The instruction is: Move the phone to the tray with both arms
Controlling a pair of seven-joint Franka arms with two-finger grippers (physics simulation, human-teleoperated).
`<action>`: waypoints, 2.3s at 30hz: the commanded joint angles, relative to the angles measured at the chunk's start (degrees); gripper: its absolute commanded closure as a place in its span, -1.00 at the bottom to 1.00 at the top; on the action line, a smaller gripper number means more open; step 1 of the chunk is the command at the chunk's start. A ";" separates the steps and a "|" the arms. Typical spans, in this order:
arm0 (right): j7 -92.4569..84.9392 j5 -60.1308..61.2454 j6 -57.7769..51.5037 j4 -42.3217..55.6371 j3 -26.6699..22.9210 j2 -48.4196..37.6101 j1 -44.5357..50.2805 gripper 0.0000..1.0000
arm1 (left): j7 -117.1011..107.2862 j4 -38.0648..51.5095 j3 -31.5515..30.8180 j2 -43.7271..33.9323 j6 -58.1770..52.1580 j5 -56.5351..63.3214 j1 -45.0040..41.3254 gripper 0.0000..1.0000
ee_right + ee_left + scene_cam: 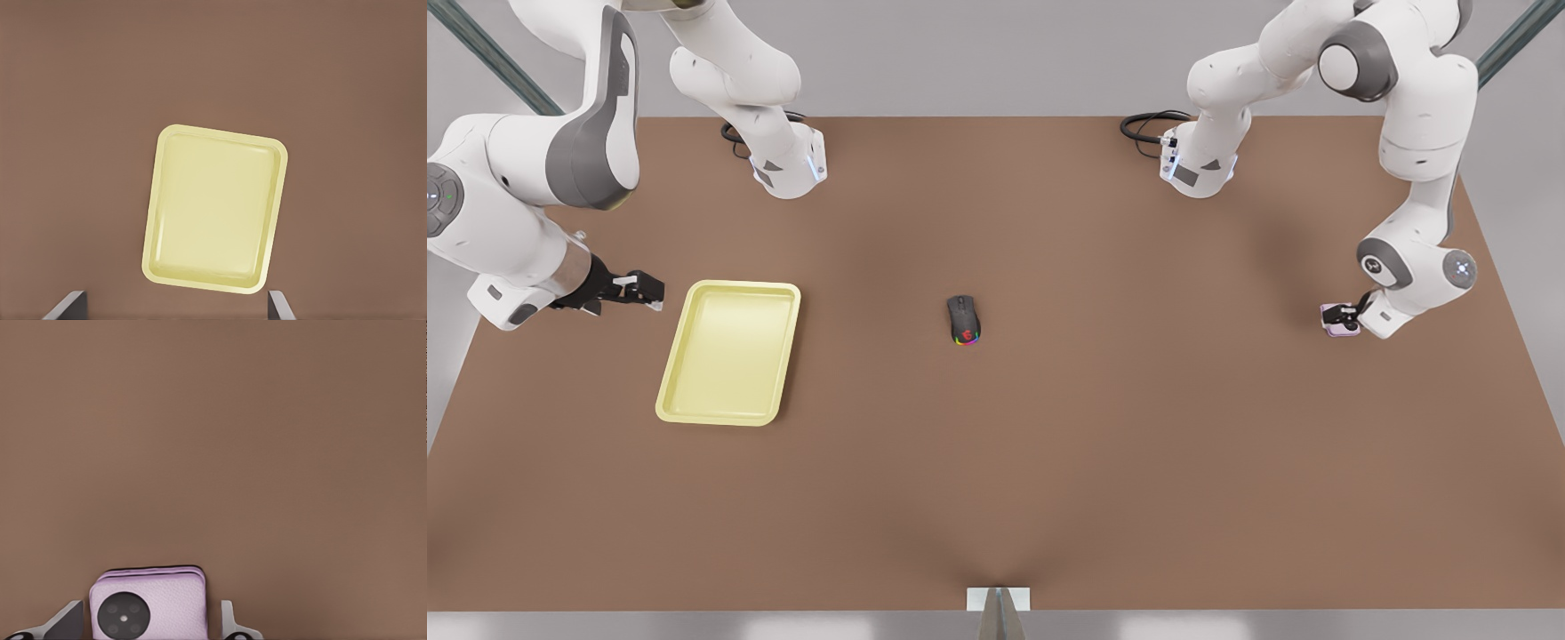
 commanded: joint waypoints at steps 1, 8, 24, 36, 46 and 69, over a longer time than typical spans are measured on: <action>-0.05 0.04 -0.03 0.03 0.02 -0.05 -0.01 -1.00 | 0.27 0.01 0.06 0.16 0.29 0.00 -0.13 -1.00; -0.14 0.04 -0.03 0.21 0.02 -0.05 0.08 -1.00 | 0.27 0.37 0.06 0.86 0.29 0.09 -0.13 -0.70; -0.14 0.04 -0.03 0.73 0.02 0.31 0.08 -1.00 | -43.66 7.04 -1.87 -6.88 -13.51 0.70 -29.91 -0.60; -0.14 0.04 -0.03 1.00 0.02 0.66 -0.01 -1.00 | -101.24 61.27 -7.14 28.02 -30.56 0.00 -57.52 -0.60; -0.14 0.12 -0.03 1.08 0.02 0.66 -0.01 -1.00 | -106.96 67.16 -11.10 33.29 -29.77 0.09 -57.87 -0.62; -0.66 0.65 3.31 9.96 2.12 11.29 9.75 -1.00 | -55.98 77.80 -10.66 7.54 -72.13 0.18 -54.62 -1.00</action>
